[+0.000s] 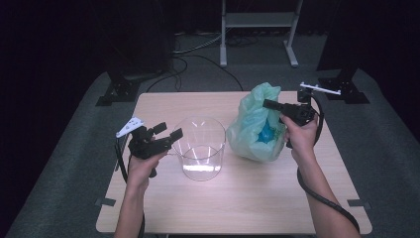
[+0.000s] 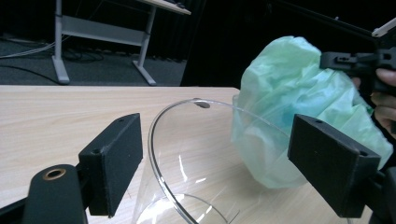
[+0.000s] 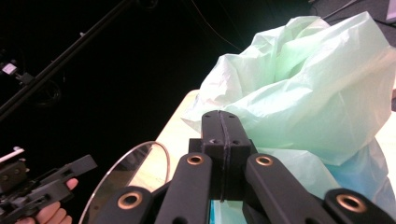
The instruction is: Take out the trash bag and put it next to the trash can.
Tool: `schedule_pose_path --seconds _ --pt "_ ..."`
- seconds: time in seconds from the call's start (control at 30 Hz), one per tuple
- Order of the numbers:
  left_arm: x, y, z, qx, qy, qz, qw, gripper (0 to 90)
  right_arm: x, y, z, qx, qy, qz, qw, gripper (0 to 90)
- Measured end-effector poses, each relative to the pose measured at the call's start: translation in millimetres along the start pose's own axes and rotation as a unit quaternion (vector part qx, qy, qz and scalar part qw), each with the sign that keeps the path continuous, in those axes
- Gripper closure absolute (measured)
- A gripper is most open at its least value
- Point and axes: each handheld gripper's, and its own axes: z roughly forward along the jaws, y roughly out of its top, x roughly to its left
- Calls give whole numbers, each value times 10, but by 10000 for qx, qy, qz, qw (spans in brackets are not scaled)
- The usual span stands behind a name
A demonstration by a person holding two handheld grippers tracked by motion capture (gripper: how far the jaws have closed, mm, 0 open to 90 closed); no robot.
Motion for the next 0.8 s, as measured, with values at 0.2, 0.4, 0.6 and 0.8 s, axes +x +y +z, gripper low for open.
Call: schedule_pose_path --seconds 0.2,0.4,0.6,0.8 --pt "-4 -15 2 26 -11 9 10000 170 -40 -51 97 59 -37 7 10000 900" --pt "6 1 -21 -31 -19 -10 10000 170 -80 -135 234 192 4 93 9998 900" --pt "10 -4 -13 -18 -19 3 10000 170 -114 -234 354 354 68 74 9993 900" --pt "-3 -18 11 31 -33 3 10000 170 -194 -357 447 533 -6 64 9986 900"
